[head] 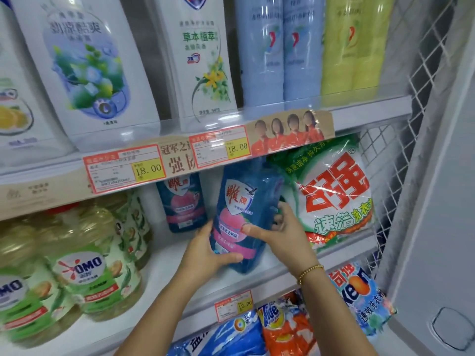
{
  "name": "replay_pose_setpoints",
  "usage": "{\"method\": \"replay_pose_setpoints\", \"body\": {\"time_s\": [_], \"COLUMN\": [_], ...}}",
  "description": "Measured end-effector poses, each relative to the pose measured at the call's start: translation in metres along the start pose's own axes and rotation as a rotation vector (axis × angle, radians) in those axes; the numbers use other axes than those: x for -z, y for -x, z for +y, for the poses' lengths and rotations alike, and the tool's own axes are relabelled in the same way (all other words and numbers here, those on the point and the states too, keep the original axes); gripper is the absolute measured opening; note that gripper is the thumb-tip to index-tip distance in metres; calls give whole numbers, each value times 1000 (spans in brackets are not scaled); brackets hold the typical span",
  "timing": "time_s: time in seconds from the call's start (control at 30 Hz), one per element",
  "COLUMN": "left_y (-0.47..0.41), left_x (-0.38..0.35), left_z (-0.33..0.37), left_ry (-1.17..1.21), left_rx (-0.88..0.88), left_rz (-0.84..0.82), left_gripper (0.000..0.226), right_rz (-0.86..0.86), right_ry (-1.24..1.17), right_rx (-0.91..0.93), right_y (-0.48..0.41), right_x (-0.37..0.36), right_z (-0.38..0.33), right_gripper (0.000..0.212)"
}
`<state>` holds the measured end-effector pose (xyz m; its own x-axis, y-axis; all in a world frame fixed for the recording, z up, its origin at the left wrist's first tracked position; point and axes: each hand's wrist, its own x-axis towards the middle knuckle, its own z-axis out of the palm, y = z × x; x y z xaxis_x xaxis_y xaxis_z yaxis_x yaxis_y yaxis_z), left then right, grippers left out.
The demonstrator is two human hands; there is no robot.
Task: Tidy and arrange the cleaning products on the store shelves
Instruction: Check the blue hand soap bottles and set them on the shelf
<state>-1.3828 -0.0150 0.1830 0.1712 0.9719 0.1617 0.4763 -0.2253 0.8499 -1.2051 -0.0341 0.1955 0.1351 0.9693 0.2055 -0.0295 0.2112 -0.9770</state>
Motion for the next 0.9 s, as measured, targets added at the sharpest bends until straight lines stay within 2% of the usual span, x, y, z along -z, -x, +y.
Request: {"method": "replay_pose_setpoints", "body": {"time_s": [0.17,0.27,0.33,0.4,0.47,0.53,0.63,0.73,0.9], "left_y": [-17,-32,-43,-52,-59,-65,-73,-84,-83], "left_x": [-39,-50,-47,-31,-8,15,36,40,37], "left_z": [-13,-10,-13,-22,-36,-47,-49,-52,-54], "left_ry": [113,79,81,80,29,-104,-104,-85,-98], "left_rx": [58,59,82,119,193,266,350,308,282], "left_rz": [273,354,315,305,448,587,525,463,480], "left_gripper": [80,76,61,51,58,81,103,97,79], "right_rz": [-101,6,107,179,200,165,128,76,6], "right_ry": [78,216,309,354,400,414,356,237,248], "right_rx": [82,112,123,134,126,129,95,41,39], "right_y": [-30,-42,-45,-48,-58,-67,-83,-105,-137], "right_x": [-8,-22,-36,-42,-44,-45,-50,-56,-71], "right_z": [10,24,31,34,36,35,35,39,41], "right_gripper": [74,80,92,95,88,80,77,75,65]}}
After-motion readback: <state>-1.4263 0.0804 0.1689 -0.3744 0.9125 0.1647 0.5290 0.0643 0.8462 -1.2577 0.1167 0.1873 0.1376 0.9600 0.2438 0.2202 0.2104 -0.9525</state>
